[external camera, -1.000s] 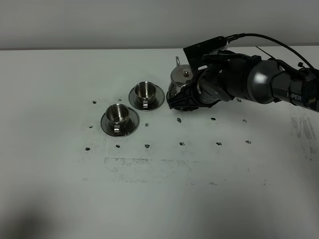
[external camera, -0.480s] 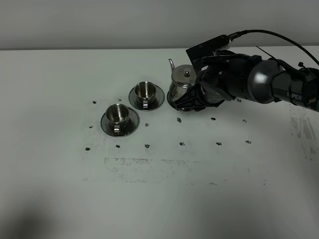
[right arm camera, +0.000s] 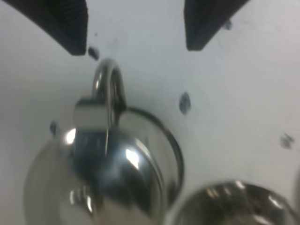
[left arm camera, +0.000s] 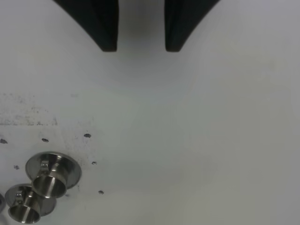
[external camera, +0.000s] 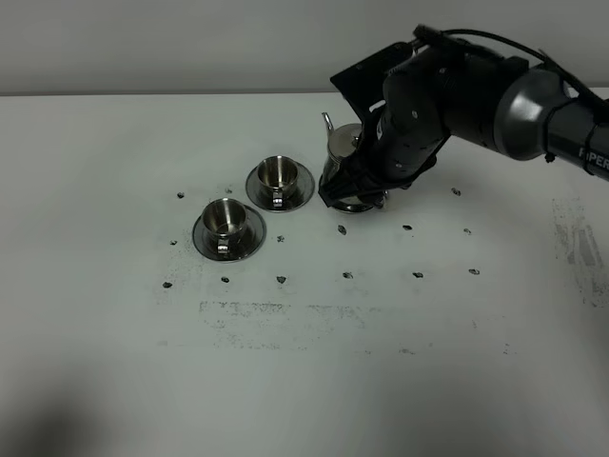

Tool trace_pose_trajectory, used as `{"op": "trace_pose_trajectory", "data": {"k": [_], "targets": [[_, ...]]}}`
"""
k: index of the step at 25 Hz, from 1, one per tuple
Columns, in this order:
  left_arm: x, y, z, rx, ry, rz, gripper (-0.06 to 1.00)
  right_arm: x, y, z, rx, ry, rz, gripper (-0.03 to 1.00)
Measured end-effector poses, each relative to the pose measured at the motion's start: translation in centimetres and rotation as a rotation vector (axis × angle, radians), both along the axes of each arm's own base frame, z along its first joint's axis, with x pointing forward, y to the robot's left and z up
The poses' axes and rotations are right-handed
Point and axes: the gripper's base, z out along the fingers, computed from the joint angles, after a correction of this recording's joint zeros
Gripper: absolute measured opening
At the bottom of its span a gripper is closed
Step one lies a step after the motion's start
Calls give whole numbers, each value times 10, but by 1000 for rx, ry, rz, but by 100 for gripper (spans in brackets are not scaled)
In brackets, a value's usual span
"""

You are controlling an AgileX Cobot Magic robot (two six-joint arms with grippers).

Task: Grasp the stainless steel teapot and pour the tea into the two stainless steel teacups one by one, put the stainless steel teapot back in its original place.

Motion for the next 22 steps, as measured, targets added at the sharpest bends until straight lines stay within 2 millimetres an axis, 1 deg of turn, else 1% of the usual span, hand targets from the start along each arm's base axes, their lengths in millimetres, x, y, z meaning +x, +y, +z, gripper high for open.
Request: {"op": "trace_pose_trajectory", "data": {"k": [4,8,12,16,19,22], "targets": [[0,0,0,0,0,0,24,12,-10,15,14,-28,9,47],[0,0,0,0,0,0,24,20,-15,22,19,-11,4,47],[0,0,0,0,0,0,24,32,-11,13,6,62,17,47],[0,0,0,0,0,0,24,43,-4,4,0,115,28,47],[0,0,0,0,0,0,24,47,-1,2,1,129,29,47],[0,0,0,0,0,0,24,49,0,-5,-6,148,24,47]]}}
